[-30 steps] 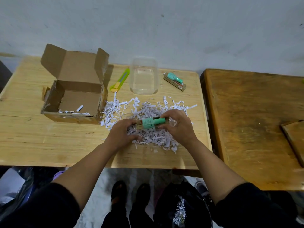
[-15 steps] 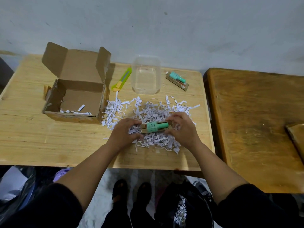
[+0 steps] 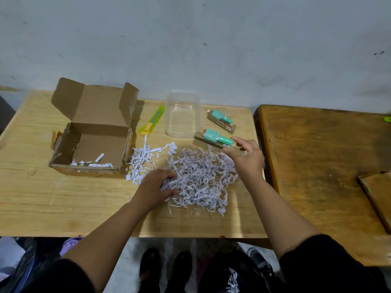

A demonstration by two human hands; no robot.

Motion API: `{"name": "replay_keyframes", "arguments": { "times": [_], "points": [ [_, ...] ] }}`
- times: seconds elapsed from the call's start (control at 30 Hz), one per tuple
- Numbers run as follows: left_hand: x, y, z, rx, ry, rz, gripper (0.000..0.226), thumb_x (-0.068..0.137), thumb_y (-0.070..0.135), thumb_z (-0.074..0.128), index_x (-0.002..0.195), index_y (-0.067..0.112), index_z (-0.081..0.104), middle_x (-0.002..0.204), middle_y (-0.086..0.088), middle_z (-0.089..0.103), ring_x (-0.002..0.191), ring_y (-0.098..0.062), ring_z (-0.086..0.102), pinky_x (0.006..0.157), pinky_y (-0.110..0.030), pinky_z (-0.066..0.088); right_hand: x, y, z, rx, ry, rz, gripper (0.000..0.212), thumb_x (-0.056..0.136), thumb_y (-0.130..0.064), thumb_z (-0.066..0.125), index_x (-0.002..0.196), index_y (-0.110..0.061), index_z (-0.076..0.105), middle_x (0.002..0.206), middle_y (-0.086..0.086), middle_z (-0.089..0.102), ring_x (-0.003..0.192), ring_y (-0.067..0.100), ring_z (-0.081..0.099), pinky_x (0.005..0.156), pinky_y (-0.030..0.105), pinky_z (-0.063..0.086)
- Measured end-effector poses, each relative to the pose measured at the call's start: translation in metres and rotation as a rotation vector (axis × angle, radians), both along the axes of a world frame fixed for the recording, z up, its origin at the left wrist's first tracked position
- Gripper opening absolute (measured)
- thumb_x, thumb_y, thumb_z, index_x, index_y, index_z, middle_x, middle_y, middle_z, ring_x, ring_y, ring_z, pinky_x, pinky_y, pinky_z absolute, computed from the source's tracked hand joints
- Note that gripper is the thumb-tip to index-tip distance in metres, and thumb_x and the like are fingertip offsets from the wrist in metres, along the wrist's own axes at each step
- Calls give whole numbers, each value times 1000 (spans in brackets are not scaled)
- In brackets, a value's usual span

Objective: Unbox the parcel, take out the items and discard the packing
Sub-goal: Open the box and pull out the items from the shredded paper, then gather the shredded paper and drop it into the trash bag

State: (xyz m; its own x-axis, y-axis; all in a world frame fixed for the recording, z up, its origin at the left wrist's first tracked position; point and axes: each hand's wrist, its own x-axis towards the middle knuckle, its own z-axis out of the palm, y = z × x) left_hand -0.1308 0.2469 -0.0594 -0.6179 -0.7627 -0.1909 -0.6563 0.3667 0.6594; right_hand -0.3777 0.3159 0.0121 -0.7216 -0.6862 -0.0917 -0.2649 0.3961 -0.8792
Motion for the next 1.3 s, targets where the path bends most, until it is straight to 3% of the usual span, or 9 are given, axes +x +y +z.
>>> {"name": "replay_keyframes", "arguments": {
  "times": [0.27,0.57,0.73,0.83,0.9,0.97,1.13,1.3],
  "points": [
    [0,1,-1,-30,44,3,48,68,43,77,110,25,64,110,5,61,105,-13,53,86,-23,37,-35,-55,-44,92,-45,-305,46,70,-24,79,114,-22,65,101,-11,46,109,18,51,92,41,52],
    [-3,2,2,-58,27,-16,41,72,36,76,109,24,64,109,4,62,104,-14,52,88,-23,38,-46,-73,-63,307,154,-233,49,82,-35,64,129,-25,53,120,7,56,116,24,42,99,42,40],
    [-4,1,8,-117,57,12,30,80,33,66,109,24,63,108,5,61,101,-12,57,85,-21,42,-33,-71,-57,267,339,-219,59,81,-20,63,136,-18,41,125,12,47,115,25,43,95,42,43],
    [-5,-1,14,-255,78,39,28,83,38,56,105,23,64,107,2,60,99,-15,58,84,-24,46,-18,-68,-54,130,550,-15,41,82,-10,56,123,-8,53,115,16,53,104,27,50,85,41,51],
    [-6,-5,17,-317,79,74,33,83,43,52,106,22,64,112,-1,59,103,-19,58,86,-35,49,-11,-69,-57,99,575,230,32,83,-11,53,113,-2,60,111,18,56,102,30,53,84,44,52],
    [-6,-12,18,-352,49,129,38,84,46,49,110,22,62,120,-3,56,110,-22,55,89,-42,48,-6,-70,-61,112,538,392,36,82,-16,50,112,1,61,114,19,58,107,32,53,89,42,49],
    [-4,-22,12,-333,-163,148,60,87,55,27,130,19,49,147,-12,32,138,-30,26,103,-50,32,-6,-80,-67,282,492,601,49,92,-20,47,137,-2,39,146,15,36,135,28,33,113,39,29],
    [-7,-21,4,-185,-237,138,76,82,66,13,143,24,31,157,-9,10,145,-25,1,115,-45,13,-16,-96,-62,407,493,676,54,97,-27,37,145,-10,23,156,6,18,144,22,17,117,34,16]
  ]
}}
